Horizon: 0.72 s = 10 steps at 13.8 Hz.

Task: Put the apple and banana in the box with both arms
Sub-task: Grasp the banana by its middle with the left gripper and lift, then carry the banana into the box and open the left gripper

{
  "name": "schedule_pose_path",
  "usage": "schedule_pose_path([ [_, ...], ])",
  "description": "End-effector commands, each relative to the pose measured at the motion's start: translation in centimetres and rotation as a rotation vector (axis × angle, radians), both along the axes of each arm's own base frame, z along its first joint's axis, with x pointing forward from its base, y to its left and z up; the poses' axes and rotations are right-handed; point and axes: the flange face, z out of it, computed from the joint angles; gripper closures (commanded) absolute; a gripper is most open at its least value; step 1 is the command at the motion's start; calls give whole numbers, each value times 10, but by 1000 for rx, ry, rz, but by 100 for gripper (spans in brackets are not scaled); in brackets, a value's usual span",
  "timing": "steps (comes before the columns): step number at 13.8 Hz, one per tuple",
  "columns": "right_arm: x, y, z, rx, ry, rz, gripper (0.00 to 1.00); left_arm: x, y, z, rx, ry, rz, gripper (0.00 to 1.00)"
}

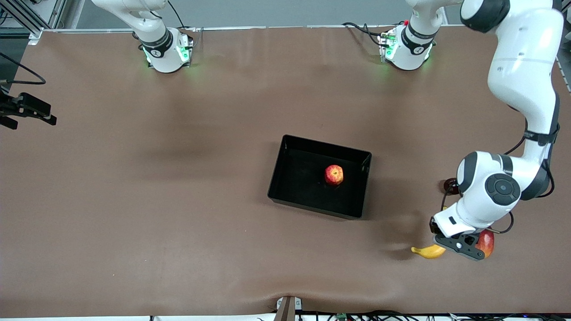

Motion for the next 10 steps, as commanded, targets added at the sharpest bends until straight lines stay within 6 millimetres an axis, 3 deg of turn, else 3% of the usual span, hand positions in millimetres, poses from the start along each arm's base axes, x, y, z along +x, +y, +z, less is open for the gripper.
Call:
schedule_pose_path([
  [1,0,-3,1,0,11,-15,0,-20,-41,43,2,40,48,100],
  [3,2,-5,2,-2,-8,-19,0,-33,-84,63,-38,54,78,100],
  [6,4,-10,1,-10,-27,-28,0,-59,-162,77,-110,79,120,100],
  [8,7,-34,-15,-2,7,-66,0,-86,-230,76,-132,86,132,100],
  [10,8,-33,-15,-8,12,-66,0,-116,-289,71,-138,89,143,100],
])
